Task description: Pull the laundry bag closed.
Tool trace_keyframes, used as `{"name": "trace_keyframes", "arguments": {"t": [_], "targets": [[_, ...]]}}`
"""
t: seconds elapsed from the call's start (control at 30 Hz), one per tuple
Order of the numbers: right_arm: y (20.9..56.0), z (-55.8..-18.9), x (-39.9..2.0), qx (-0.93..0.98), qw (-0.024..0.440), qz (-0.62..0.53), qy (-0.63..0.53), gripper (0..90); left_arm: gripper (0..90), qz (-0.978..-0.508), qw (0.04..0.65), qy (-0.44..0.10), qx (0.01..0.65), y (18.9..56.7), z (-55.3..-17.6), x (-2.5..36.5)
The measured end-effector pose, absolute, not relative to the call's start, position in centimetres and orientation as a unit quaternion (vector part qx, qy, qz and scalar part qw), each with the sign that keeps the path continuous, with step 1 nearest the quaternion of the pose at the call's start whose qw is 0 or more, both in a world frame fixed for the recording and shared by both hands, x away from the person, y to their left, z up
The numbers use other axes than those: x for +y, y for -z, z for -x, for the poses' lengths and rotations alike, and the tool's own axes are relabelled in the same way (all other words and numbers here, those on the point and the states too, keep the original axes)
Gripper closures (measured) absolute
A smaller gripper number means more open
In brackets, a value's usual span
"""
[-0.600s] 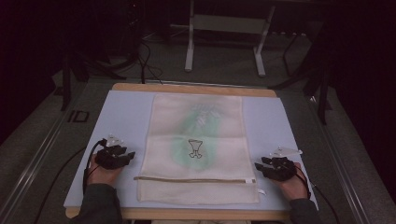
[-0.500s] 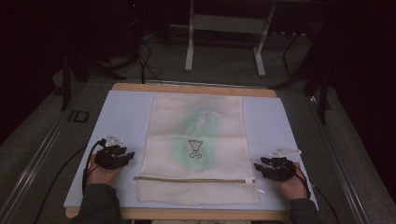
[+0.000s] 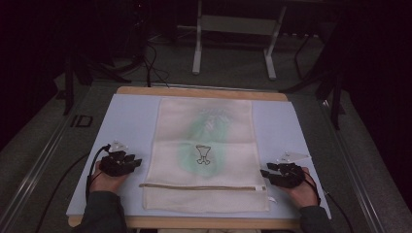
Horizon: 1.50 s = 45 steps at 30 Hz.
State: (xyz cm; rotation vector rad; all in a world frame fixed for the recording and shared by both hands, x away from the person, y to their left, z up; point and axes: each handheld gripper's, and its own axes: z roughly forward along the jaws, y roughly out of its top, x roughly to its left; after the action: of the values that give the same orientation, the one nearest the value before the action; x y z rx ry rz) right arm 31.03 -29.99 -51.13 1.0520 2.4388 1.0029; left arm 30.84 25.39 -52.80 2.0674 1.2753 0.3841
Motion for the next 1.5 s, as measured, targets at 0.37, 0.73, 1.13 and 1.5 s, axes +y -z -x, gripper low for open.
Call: {"name": "trace_keyframes", "arguments": {"t": [0.37,0.73,1.13,1.5], "targets": [[50.6,-30.9,-27.5,0.866,0.139,-0.333,-0.347,55.0,60.1,-0.793,0.342,-0.146,0.483,52.6,-30.8,25.4],[50.5,-30.9,-25.1,0.878,0.12,-0.307,-0.347,53.0,59.5,-0.794,0.347,-0.144,0.478,52.5,-30.8,25.3],[50.1,-30.9,-22.3,0.891,0.105,-0.269,-0.351,53.3,62.1,-0.795,0.355,-0.137,0.473,52.4,-30.8,25.2],[49.9,-30.7,-20.1,0.897,0.095,-0.244,-0.357,52.7,62.4,-0.798,0.354,-0.137,0.468,52.3,-30.7,25.1]]}}
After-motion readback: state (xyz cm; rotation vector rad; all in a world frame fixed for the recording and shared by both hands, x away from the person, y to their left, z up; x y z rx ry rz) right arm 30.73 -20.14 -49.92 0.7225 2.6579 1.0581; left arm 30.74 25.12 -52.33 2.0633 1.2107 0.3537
